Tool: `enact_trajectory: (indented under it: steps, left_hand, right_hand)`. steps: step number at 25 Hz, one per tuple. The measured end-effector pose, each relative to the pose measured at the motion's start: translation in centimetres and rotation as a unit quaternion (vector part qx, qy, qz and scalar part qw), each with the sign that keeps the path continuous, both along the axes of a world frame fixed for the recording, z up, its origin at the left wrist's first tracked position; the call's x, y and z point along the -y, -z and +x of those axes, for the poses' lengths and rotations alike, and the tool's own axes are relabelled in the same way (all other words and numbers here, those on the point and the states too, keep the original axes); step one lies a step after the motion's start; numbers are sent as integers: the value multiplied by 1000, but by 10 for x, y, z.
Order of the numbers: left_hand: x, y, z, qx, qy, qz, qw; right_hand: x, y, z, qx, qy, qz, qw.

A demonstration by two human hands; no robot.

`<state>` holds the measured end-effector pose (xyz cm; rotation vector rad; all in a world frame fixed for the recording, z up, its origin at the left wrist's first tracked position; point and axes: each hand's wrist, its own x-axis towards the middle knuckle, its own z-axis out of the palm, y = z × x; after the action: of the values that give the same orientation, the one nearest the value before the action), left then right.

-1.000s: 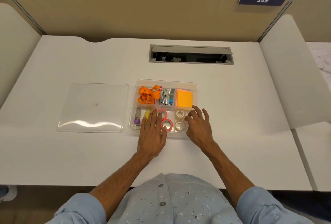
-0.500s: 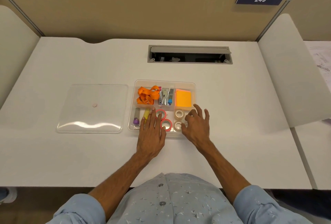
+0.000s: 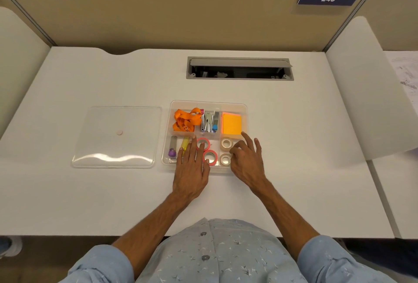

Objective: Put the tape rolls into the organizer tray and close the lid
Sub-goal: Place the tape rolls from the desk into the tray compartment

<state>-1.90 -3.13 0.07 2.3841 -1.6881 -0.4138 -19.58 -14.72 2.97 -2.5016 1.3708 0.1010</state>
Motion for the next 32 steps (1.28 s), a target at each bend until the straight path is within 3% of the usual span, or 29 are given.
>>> enact_trajectory:
  steps: [4, 12, 22, 26, 32]
  left_hand:
    - [0, -1, 0, -7, -1, -13, 1000]
    - [0, -2, 0, -4, 1, -13, 1000]
    - [-1, 0, 0, -10, -3, -11, 1000]
    - [1, 0, 0, -3, -3, 6, 1000]
    - [1, 0, 0, -20, -8, 20, 1000]
  right_hand:
    - [15, -7, -10, 52, 27, -16, 998]
    - [23, -13, -15, -68, -56, -16, 996]
    - [21, -16, -11, -84, -44, -29, 995]
    - [24, -19, -6, -51, -23, -56, 997]
    - [14, -14, 21, -72, -56, -36, 995]
